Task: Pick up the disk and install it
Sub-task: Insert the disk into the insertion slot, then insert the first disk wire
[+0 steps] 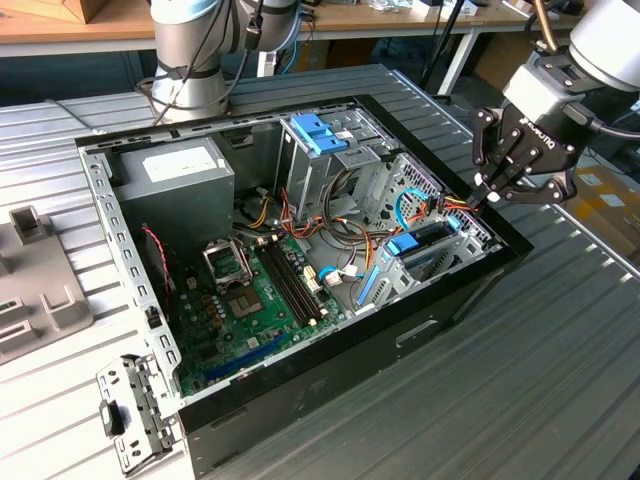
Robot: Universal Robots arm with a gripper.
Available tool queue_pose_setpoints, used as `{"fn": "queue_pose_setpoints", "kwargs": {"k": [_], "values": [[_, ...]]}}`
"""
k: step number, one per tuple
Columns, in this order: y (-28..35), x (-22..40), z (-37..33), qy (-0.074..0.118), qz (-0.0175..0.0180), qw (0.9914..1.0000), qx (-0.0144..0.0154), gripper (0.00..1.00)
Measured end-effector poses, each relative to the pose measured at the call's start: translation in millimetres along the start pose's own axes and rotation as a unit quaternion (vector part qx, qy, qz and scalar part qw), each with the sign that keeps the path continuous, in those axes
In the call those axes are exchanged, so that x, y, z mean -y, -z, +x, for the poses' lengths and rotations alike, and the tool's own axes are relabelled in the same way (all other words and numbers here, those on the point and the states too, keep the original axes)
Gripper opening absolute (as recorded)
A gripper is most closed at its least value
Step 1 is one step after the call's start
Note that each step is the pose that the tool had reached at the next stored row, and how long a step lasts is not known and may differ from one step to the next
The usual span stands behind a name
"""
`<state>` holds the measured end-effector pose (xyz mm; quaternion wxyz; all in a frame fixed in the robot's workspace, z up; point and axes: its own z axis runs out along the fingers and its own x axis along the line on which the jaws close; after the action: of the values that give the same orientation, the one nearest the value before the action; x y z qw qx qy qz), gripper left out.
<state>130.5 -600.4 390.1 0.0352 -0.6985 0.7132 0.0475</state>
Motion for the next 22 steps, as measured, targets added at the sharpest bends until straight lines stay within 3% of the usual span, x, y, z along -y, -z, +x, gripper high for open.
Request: {"fn": "queue_pose_setpoints", "kwargs": {"k": [16, 17, 18, 19, 22], "values": [[0.0, 1.9, 0.0, 0.000, 0.0000, 1.00000, -0.0001, 0.11], [-0.4, 4.5, -2.4, 0.000, 0.0000, 1.00000, -0.0001, 0.11], [-0.4, 4.6, -2.4, 0.010, -0.0012, 0.99995, -0.0003, 0.11], [-0.4, 4.6, -2.4, 0.040, -0.0047, 0.99919, -0.0008, 0.11], [-0.4, 4.6, -2.4, 0.051, -0.0060, 0.99868, -0.0010, 0.11]]}}
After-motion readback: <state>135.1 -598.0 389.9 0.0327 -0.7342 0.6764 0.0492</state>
